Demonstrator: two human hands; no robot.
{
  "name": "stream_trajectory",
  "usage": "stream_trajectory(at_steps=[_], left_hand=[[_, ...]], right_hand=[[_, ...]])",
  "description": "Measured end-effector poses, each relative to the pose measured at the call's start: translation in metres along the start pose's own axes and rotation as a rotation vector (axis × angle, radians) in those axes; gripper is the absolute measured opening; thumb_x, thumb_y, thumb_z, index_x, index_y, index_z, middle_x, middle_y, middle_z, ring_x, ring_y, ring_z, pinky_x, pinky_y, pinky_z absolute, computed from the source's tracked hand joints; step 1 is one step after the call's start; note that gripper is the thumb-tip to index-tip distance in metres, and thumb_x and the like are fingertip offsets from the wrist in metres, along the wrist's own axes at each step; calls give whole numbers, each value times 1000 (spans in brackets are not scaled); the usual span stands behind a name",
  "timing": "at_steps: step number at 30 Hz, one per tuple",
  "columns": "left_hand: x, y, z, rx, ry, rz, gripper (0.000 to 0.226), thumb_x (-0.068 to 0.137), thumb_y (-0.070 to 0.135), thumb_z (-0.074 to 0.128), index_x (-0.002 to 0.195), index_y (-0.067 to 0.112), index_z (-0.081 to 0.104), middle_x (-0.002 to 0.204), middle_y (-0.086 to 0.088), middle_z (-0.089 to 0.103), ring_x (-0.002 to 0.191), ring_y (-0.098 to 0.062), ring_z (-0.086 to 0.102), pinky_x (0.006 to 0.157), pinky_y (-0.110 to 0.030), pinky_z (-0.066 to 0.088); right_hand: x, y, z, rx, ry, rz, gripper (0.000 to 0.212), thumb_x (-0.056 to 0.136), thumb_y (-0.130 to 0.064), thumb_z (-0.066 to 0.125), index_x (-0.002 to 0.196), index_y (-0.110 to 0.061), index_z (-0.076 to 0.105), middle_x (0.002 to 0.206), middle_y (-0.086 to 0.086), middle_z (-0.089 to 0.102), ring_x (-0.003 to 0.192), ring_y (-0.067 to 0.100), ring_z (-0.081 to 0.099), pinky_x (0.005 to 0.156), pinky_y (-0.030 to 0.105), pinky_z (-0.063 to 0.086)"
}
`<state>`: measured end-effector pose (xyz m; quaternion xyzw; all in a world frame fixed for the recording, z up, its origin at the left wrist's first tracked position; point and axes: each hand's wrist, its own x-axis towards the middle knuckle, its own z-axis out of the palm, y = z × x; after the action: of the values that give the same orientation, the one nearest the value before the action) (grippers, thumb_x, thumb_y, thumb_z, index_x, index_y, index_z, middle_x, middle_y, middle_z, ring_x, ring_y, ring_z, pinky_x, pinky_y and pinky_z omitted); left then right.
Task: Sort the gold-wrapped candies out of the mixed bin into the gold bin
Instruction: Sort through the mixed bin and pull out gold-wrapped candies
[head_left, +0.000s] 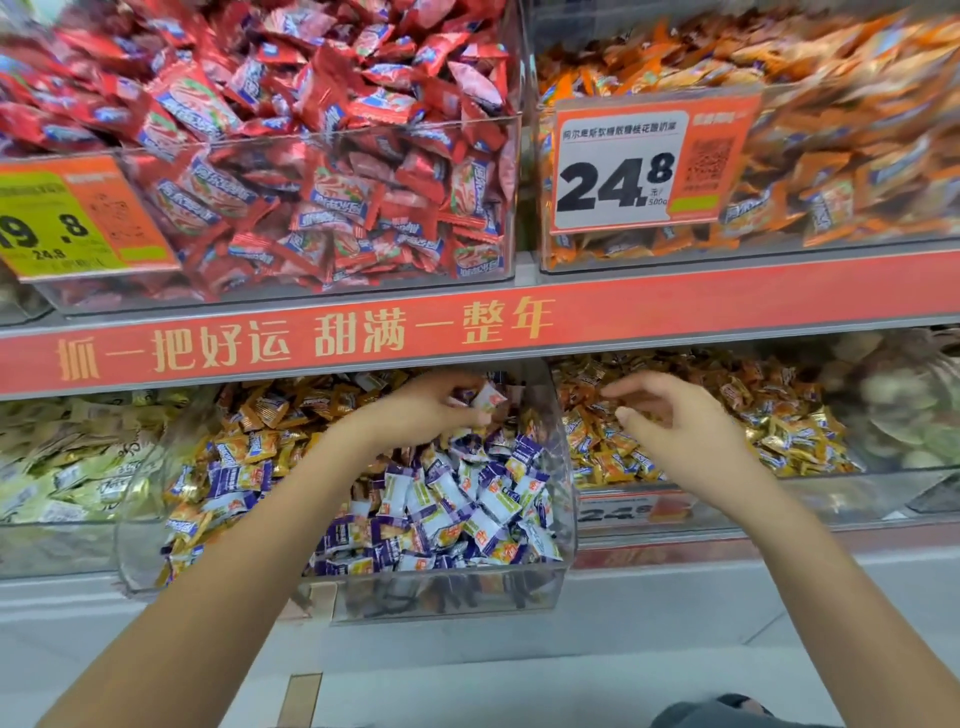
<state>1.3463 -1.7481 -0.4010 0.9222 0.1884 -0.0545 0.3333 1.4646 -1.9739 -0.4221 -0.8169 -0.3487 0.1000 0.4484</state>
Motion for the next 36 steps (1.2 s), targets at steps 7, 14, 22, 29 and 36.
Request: stream_trajectory(at_steps=[7, 14, 22, 29, 36], left_hand=[[-40, -1, 4, -339, 68, -102, 72, 78, 48, 67, 137, 14, 45, 139, 9, 42, 133, -18, 38, 107, -33, 34], [-54, 1, 18, -809, 217, -185, 98, 62, 52, 82, 138, 5, 42, 137, -13, 52, 123, -25, 53, 104, -51, 41], [-69, -3, 33, -1101, 335, -293, 27, 89, 20, 63, 111, 4, 64, 105, -14, 69, 80, -18, 69, 73, -35, 58], [-78, -12, 17, -1225, 208, -381, 33, 85, 21, 67, 114, 5, 64, 111, -19, 67, 86, -26, 71, 70, -35, 60], [-83, -16, 13, -1110, 205, -330, 63, 87, 32, 64, 142, 13, 38, 133, -16, 55, 91, -35, 70, 63, -33, 59]], right_hand=[[-37, -61, 12, 250, 194, -237, 23, 87, -5, 62, 85, -28, 66, 83, -13, 65, 75, 8, 59, 64, 23, 52], [-58, -85, 90, 51, -67, -158, 32, 89, -37, 63, 111, -30, 41, 103, -18, 45, 87, 5, 56, 65, 15, 42], [-48, -87, 112, 771, -107, 216, 26, 89, -7, 64, 100, -18, 44, 112, 15, 55, 74, 24, 70, 64, 35, 60], [-38, -81, 113, 785, -184, 291, 28, 94, -11, 58, 112, -21, 39, 113, 19, 58, 67, 20, 69, 61, 28, 58], [-32, -81, 110, 746, -242, 280, 10, 95, -13, 58, 104, -16, 58, 84, 17, 67, 55, 14, 63, 49, 25, 54]])
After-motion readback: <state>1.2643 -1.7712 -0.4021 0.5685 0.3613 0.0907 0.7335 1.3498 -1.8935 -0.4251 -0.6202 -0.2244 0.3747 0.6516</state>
